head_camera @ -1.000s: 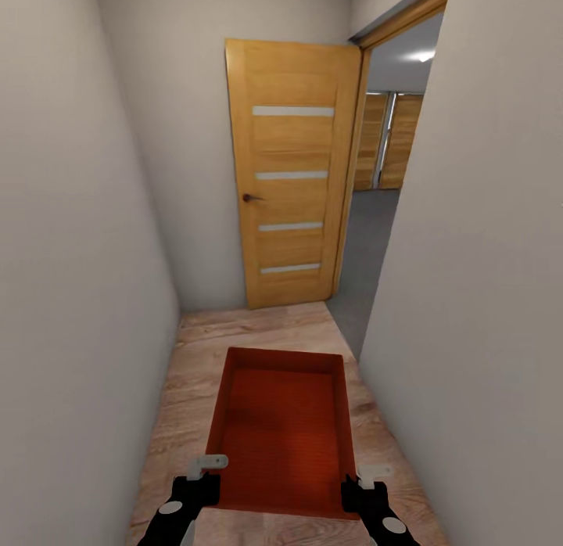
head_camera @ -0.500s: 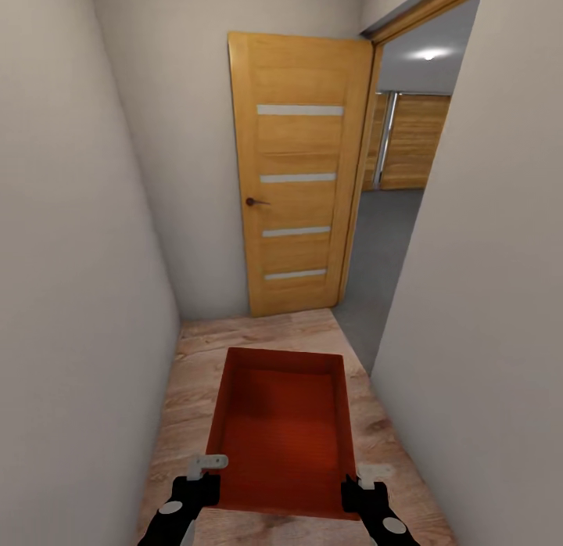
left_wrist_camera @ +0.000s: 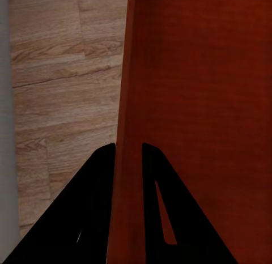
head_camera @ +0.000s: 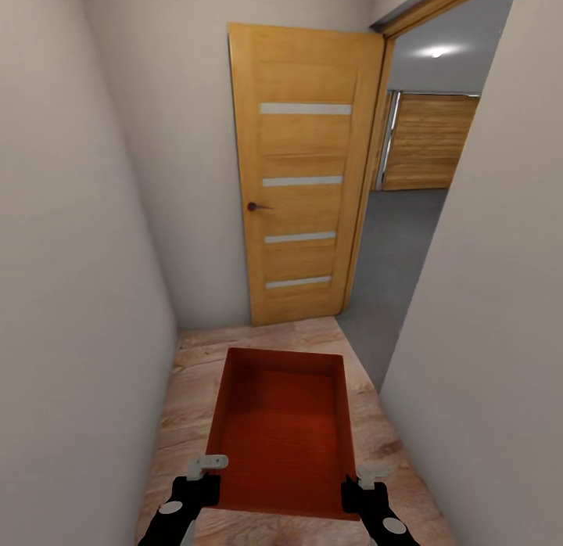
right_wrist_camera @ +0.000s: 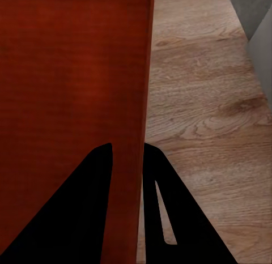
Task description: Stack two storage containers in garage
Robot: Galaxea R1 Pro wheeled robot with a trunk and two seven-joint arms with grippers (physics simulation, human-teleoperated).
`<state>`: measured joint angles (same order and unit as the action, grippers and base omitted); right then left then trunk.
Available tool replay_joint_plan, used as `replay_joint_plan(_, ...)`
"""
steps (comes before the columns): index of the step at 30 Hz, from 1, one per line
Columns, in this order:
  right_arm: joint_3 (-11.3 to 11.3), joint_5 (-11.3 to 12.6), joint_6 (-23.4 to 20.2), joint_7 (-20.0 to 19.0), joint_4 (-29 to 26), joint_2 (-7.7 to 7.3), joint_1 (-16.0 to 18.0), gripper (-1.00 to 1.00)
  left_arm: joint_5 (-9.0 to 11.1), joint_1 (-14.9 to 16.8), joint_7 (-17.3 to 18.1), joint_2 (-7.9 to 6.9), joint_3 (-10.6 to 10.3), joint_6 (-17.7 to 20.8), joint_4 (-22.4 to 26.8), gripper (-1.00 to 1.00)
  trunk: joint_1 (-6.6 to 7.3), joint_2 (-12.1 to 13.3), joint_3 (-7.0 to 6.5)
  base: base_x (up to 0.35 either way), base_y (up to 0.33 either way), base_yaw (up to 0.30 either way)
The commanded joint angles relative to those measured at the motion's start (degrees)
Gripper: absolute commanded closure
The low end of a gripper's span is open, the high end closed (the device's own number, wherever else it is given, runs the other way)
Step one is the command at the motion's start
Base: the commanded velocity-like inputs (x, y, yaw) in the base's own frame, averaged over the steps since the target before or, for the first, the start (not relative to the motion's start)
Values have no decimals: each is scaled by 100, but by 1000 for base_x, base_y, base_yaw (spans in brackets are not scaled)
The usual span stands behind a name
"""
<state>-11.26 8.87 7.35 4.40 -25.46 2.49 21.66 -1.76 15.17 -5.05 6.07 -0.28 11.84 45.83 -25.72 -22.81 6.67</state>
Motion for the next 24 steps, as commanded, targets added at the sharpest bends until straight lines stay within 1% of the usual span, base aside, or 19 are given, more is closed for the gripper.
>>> replay_joint_plan(1, -78, 27, 30, 112, -11, -3, 5, 100, 60, 3, 83, 334, -139, 81, -7, 100, -6, -11, 11, 328, 1, 0)
replay_joint_plan(11, -78, 27, 30, 113, -11, -3, 5, 100, 62, 3, 83, 334, -139, 76, -5, 100, -6, -11, 11, 328, 19, 0)
replay_joint_plan(17, -78, 27, 30, 113, -11, -3, 5, 100, 62, 3, 83, 334, -139, 74, -4, 100, -6, -11, 11, 324, 124, 0)
replay_joint_plan(24, -78, 27, 30, 113, -11, -3, 5, 100, 59, 3, 83, 334, -139, 76, -4, 100, -6, -11, 11, 294, 179, 0)
